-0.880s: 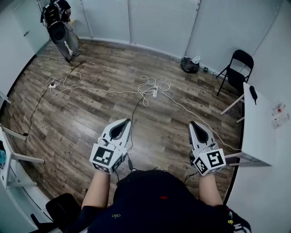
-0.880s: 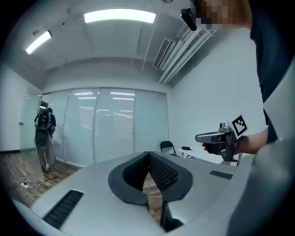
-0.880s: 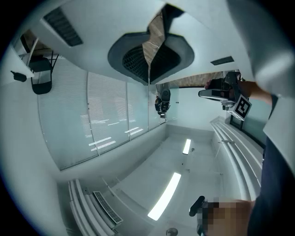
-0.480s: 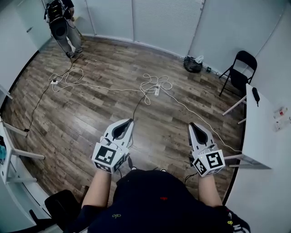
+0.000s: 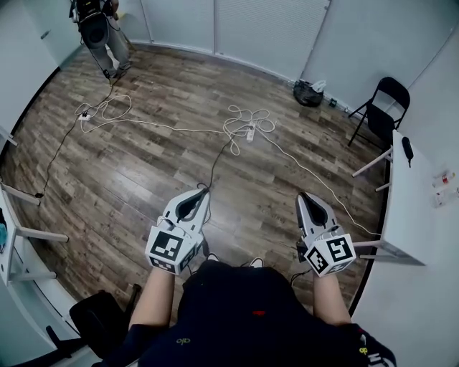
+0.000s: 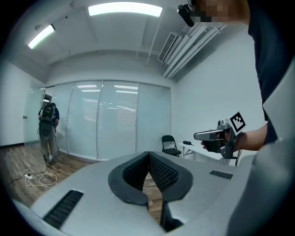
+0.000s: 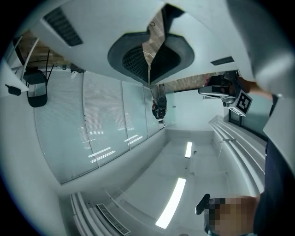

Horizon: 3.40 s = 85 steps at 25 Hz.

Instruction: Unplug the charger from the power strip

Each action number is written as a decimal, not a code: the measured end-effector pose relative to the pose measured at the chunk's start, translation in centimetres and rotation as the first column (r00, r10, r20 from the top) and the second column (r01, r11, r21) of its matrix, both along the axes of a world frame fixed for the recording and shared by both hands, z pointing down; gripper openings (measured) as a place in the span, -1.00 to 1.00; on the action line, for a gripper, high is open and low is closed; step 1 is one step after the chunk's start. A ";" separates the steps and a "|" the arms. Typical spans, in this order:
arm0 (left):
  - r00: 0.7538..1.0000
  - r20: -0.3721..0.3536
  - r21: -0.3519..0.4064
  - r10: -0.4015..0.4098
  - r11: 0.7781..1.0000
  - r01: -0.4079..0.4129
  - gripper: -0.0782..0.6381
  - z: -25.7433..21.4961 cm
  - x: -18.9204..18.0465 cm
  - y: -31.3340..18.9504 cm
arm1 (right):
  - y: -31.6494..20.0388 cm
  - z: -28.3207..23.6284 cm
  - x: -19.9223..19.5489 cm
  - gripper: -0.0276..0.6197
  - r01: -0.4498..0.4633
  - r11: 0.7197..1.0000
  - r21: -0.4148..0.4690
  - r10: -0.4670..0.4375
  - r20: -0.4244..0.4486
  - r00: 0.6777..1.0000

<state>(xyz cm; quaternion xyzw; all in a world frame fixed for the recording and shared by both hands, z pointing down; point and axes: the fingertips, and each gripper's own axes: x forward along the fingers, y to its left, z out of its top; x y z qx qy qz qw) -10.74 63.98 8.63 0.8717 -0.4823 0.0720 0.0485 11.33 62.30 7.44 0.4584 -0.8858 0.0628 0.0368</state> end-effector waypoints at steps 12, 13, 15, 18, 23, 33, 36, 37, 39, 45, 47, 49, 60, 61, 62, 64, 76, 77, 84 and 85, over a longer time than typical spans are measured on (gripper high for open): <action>0.999 -0.025 -0.098 -0.020 0.995 0.017 -0.73 4.4 -8.4 -1.6 | -0.5 1.8 -5.2 -0.82 -0.047 0.998 -0.028 0.045 -0.058 0.997; 0.999 -0.030 -0.099 -0.014 0.995 0.011 -0.73 4.5 -8.3 -2.1 | -0.9 1.8 -5.4 -0.82 -0.042 0.999 -0.025 0.041 -0.059 0.997; 1.000 -0.027 -0.090 0.006 0.996 -0.008 -0.73 4.4 -7.7 -3.3 | -2.0 1.9 -5.5 -0.82 -0.036 0.999 -0.020 0.035 -0.057 0.998; 1.000 -0.019 -0.078 0.024 0.997 -0.026 -0.73 4.1 -6.6 -5.3 | -3.9 2.6 -5.1 -0.82 -0.036 0.999 -0.025 0.035 -0.040 0.999; 1.000 -0.010 -0.071 0.019 0.997 -0.020 -0.73 3.4 -4.5 -9.3 | -8.5 2.5 -3.3 -0.82 -0.022 0.999 -0.026 0.021 -0.031 0.999; 0.999 -0.030 -0.047 -0.042 0.998 0.041 -0.73 1.8 2.3 -19.4 | -20.2 1.9 3.6 -0.82 0.036 0.999 -0.004 -0.036 0.031 0.999; 0.996 -0.059 -0.061 -0.070 0.996 0.066 -0.73 1.7 4.5 -22.1 | -22.9 2.3 6.1 -0.82 0.047 0.999 -0.006 -0.046 0.042 0.998; 0.995 -0.068 -0.070 -0.078 0.995 0.073 -0.73 1.8 5.1 -22.7 | -23.5 2.6 6.9 -0.82 0.047 0.999 -0.013 -0.047 0.045 0.998; 0.994 -0.071 -0.082 -0.082 0.994 0.076 -0.73 2.1 6.3 -23.7 | -24.6 3.5 8.4 -0.82 0.043 0.999 -0.033 -0.041 0.049 0.998; 0.995 -0.075 -0.113 -0.072 0.992 0.063 -0.73 3.3 8.8 -26.5 | -27.1 4.9 10.9 -0.82 0.028 0.998 -0.065 -0.024 0.059 0.998; 0.994 -0.083 -0.111 -0.065 0.992 0.056 -0.73 3.3 9.0 -27.6 | -28.0 5.2 10.8 -0.82 0.028 0.997 -0.074 -0.024 0.053 0.998; 0.994 -0.089 -0.110 -0.059 0.993 0.049 -0.73 3.6 8.9 -29.1 | -29.1 5.4 10.4 -0.82 0.029 0.996 -0.082 -0.026 0.038 0.999; 0.994 -0.108 -0.120 0.012 0.992 -0.025 -0.73 4.9 5.5 -42.8 | -41.4 5.0 6.1 -0.82 -0.025 0.997 -0.077 0.025 0.006 1.000; 0.994 -0.108 -0.125 0.020 0.992 -0.034 -0.73 5.0 4.7 -44.1 | -42.8 4.8 5.3 -0.82 -0.034 0.997 -0.075 0.034 0.002 0.999; 0.994 -0.107 -0.132 0.028 0.990 -0.042 -0.73 5.3 4.0 -45.4 | -44.1 4.6 4.6 -0.82 -0.042 0.996 -0.072 0.042 0.000 0.999; 0.993 -0.105 -0.146 0.047 0.987 -0.062 -0.73 5.7 2.5 -47.8 | -46.5 4.4 3.1 -0.82 -0.055 0.996 -0.068 0.055 0.001 0.999; 0.989 -0.109 -0.189 0.101 0.974 -0.121 -0.73 7.3 -4.2 -59.4 | -56.9 4.7 -2.8 -0.82 -0.109 0.991 -0.079 0.107 -0.032 0.994; 0.988 -0.115 -0.200 0.100 0.972 -0.122 -0.73 7.7 -4.1 -60.0 | -57.5 4.9 -2.9 -0.82 -0.108 0.991 -0.083 0.105 -0.034 0.994; 0.990 -0.105 -0.232 0.093 0.966 -0.115 -0.73 9.2 -1.5 -64.6 | -62.5 6.8 -1.1 -0.82 -0.065 0.991 -0.115 0.062 -0.024 0.998; 0.991 -0.098 -0.238 0.085 0.965 -0.107 -0.73 9.4 -1.1 -65.1 | -63.2 7.2 -0.7 -0.82 -0.051 0.991 -0.120 0.049 -0.017 0.999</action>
